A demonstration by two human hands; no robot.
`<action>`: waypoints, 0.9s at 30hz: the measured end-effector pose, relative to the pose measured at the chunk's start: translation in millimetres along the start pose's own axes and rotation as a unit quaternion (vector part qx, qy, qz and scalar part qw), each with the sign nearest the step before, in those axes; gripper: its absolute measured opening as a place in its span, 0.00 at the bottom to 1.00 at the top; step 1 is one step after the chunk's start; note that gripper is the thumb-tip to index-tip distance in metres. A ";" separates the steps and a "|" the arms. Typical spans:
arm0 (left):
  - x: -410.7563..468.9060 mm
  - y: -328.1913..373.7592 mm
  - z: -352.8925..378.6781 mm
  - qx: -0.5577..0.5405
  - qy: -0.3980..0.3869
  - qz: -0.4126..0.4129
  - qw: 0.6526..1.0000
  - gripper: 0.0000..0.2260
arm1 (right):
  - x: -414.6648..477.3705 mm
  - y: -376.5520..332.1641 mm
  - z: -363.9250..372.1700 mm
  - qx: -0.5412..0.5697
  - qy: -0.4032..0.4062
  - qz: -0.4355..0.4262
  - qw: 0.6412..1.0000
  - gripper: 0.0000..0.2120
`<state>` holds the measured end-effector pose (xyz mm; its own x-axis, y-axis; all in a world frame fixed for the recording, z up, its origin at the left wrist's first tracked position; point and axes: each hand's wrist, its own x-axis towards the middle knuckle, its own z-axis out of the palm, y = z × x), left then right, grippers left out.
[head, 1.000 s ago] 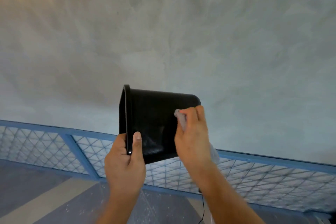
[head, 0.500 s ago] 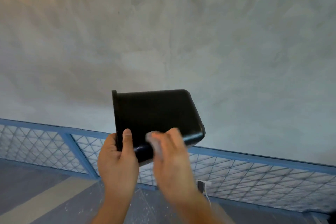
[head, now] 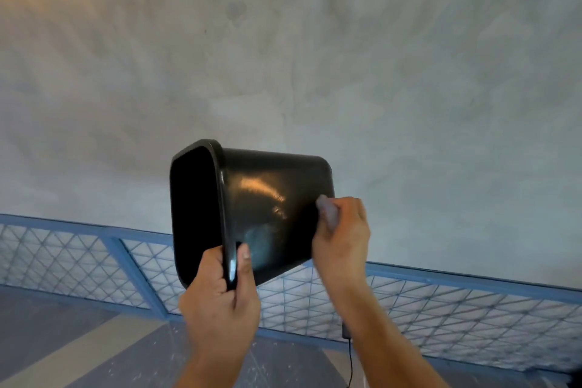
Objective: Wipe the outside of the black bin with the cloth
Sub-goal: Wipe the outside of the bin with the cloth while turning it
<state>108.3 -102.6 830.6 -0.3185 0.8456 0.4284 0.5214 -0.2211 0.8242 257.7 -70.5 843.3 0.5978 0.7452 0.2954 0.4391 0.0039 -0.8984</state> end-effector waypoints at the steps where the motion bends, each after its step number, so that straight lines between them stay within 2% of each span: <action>1: 0.9 0.3 3.3 0.008 -0.007 0.003 1.000 0.08 | -11.5 -12.8 11.1 -0.014 -0.027 -0.040 0.999 0.08; 4: 9.9 -6.4 5.3 0.023 0.011 0.019 0.999 0.13 | -46.0 -36.7 28.0 0.034 -0.094 -0.154 0.983 0.10; 6: 13.6 -9.5 -2.0 0.025 0.023 0.007 0.999 0.14 | -21.3 -21.7 21.0 0.072 -0.091 -0.064 0.991 0.07; 8: 9.8 -7.2 -6.8 0.024 0.021 0.009 0.999 0.11 | 10.2 1.4 9.3 0.042 -0.023 0.024 0.999 0.02; 9: 6.2 -5.0 -6.1 0.024 0.015 0.016 0.999 0.09 | 15.3 5.2 8.8 0.016 0.009 0.026 0.999 0.03; 10: 2.9 -2.0 -4.0 0.029 0.010 0.027 0.999 0.07 | 10.4 0.5 15.0 0.016 0.025 0.007 1.000 0.02; 11: 2.4 -0.7 -0.8 0.035 0.007 0.036 0.999 0.06 | -1.0 -11.2 26.0 0.029 0.005 -0.035 0.999 0.01; 14: 11.4 -7.3 2.6 0.037 0.021 0.036 0.998 0.07 | -42.0 -46.0 40.3 0.076 -0.096 -0.171 0.978 0.09; 15: 14.7 -10.6 0.8 0.038 0.033 0.033 0.998 0.08 | -37.9 -46.4 36.4 0.076 -0.099 -0.173 0.977 0.10; 18: 12.4 -11.7 -6.4 0.032 0.044 0.029 0.998 0.14 | 16.0 -10.3 18.1 0.038 -0.011 -0.035 0.999 0.08; 20: 3.9 -8.0 -4.8 0.026 0.018 0.044 0.999 0.11 | 29.7 -0.5 11.3 0.021 0.036 0.008 0.999 0.06; 22: 3.3 -8.0 1.5 0.035 0.001 0.052 0.998 0.09 | 8.5 -22.7 29.9 0.022 0.014 -0.068 0.997 0.04; 25: 14.9 -17.9 9.0 0.011 0.005 0.022 1.000 0.11 | -26.0 -52.0 49.2 -0.012 -0.061 -0.223 0.973 0.11; 26: 18.1 -19.3 8.0 0.004 0.009 0.016 1.000 0.13 | -17.0 -45.4 48.7 -0.036 -0.045 -0.240 0.969 0.11; 27: 19.6 -20.1 6.3 -0.003 0.009 0.009 1.000 0.14 | -0.4 -32.7 44.0 -0.043 -0.011 -0.220 0.974 0.10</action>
<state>96.5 -78.6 820.1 -0.3233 0.8322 0.4506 0.5222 -0.2402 0.8183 213.5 -41.6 858.2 0.3250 0.6975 0.6387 0.7047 0.2718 -0.6554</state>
